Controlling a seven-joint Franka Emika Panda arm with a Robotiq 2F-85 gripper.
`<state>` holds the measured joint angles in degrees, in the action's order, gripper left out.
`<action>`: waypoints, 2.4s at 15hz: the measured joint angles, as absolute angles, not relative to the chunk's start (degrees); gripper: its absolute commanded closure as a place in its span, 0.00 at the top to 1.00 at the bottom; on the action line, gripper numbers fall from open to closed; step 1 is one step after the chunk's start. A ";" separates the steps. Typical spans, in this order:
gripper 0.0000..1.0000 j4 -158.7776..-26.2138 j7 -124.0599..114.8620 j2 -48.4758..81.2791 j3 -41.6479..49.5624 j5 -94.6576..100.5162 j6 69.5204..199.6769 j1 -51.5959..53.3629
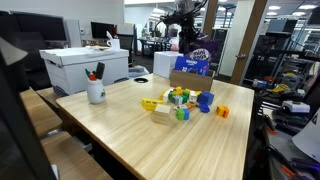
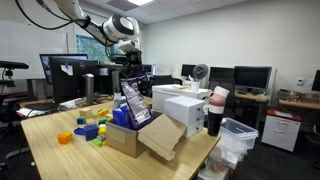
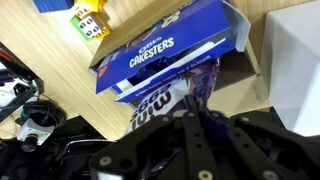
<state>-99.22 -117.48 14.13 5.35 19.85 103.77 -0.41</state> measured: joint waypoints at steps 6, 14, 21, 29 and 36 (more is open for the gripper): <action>0.02 -97.50 -117.48 14.50 6.29 15.46 104.17 -0.93; 0.02 -94.47 -116.96 19.58 7.30 9.67 104.85 -2.56; 0.02 -91.51 -116.55 23.52 7.89 7.98 105.25 -3.00; 0.02 -90.57 -116.18 24.00 8.03 7.86 105.25 -2.64; 0.03 -90.65 -116.15 22.11 8.11 7.87 105.24 -2.48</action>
